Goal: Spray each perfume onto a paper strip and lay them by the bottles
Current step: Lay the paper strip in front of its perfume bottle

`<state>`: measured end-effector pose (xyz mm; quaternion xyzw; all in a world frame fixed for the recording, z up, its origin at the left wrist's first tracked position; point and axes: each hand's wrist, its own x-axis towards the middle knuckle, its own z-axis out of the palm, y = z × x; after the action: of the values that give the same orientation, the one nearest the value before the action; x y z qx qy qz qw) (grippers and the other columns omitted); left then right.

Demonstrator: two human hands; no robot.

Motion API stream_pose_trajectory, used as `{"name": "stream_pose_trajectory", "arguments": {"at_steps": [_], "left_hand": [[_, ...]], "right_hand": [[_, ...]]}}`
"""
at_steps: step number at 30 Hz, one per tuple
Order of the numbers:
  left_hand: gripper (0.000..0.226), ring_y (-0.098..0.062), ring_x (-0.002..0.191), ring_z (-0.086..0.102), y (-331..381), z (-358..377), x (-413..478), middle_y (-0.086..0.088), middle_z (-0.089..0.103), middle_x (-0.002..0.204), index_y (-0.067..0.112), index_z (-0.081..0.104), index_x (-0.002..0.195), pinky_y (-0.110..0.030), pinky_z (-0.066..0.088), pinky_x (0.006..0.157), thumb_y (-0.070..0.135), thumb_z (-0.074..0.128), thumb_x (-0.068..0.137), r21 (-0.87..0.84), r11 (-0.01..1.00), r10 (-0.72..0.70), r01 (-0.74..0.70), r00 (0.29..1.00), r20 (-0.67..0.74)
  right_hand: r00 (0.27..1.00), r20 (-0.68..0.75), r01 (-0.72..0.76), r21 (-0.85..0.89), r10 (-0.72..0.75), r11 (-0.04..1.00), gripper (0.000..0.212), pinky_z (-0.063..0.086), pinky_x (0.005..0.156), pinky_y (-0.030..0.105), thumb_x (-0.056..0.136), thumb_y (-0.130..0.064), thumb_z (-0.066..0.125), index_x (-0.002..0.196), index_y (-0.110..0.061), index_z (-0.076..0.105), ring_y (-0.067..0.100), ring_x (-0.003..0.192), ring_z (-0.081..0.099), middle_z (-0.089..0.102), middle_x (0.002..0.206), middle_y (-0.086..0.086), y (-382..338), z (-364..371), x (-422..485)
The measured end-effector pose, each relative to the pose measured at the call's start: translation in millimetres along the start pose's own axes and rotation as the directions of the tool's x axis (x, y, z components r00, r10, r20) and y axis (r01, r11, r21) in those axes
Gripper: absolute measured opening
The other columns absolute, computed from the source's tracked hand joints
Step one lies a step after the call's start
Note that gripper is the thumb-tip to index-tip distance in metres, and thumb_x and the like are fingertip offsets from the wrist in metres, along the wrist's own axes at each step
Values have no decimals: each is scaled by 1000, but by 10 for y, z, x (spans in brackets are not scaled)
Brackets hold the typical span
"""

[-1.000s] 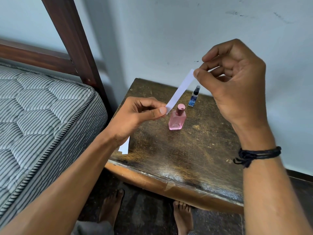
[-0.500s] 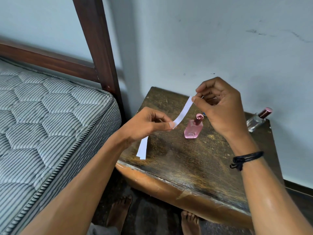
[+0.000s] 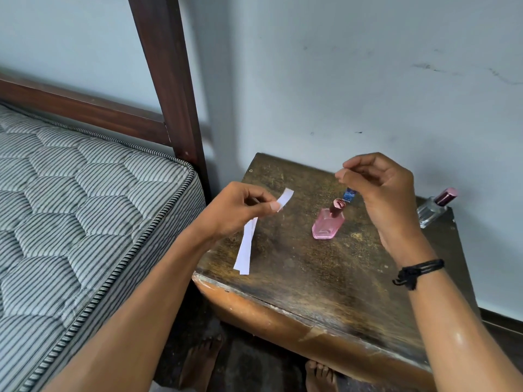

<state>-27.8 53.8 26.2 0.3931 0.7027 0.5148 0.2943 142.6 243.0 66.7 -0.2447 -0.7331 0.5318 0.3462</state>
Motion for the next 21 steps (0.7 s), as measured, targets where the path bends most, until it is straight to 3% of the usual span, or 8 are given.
{"name": "stream_pose_trajectory", "arguments": {"at_steps": [4, 6, 9, 11, 15, 21], "left_hand": [[8, 0, 72, 62, -34, -13, 34, 9, 74, 78, 15, 80, 89, -16, 48, 72, 22, 75, 89, 108, 994, 32, -27, 998, -46], [8, -4, 74, 65, -44, -21, 44, 7, 75, 80, 17, 80, 88, -20, 51, 74, 24, 76, 89, 113, 993, 34, -27, 998, -59], [7, -8, 77, 67, -47, -18, 46, 6, 76, 81, 24, 79, 83, -23, 51, 75, 26, 76, 89, 109, 994, 36, -29, 997, -63], [10, -6, 76, 66, -34, -6, 40, 8, 74, 79, 28, 78, 80, -22, 51, 74, 26, 75, 90, 103, 994, 38, -31, 997, -63], [10, -5, 75, 64, -21, 3, 36, 9, 73, 76, 26, 78, 81, -22, 54, 76, 24, 75, 90, 84, 996, 47, -42, 997, -59], [9, -7, 75, 62, -12, 21, 32, -4, 74, 81, 15, 79, 89, -14, 48, 70, 23, 75, 90, 39, 999, 37, -34, 997, -72]], "right_hand": [[993, -45, -105, -4, 105, 994, 13, 58, 92, 40, 87, -9, 78, 93, -20, 75, 18, 93, 72, 77, 96, 2, 141, -113, -174], [990, -10, -141, -53, 141, 989, 11, 58, 93, 38, 89, -20, 77, 99, -23, 77, 15, 96, 72, 78, 99, -4, 180, -159, -282], [982, 119, -136, -97, 147, 986, 32, 57, 83, 23, 81, -37, 76, 111, -26, 76, 9, 98, 71, 77, 106, -7, 196, -200, -418], [972, 185, -121, -129, 144, 984, 41, 56, 84, 19, 77, -32, 80, 117, -28, 74, 6, 99, 70, 74, 110, -7, 231, -197, -454], [978, 183, -68, -182, 102, 981, 44, 55, 90, 25, 78, -17, 86, 114, -37, 72, 9, 107, 68, 72, 116, -12, 343, -174, -434], [971, 204, -67, -271, 125, 960, 48, 53, 98, 33, 83, -12, 84, 107, -50, 66, 8, 105, 69, 74, 112, -13, 481, -138, -418]]}}
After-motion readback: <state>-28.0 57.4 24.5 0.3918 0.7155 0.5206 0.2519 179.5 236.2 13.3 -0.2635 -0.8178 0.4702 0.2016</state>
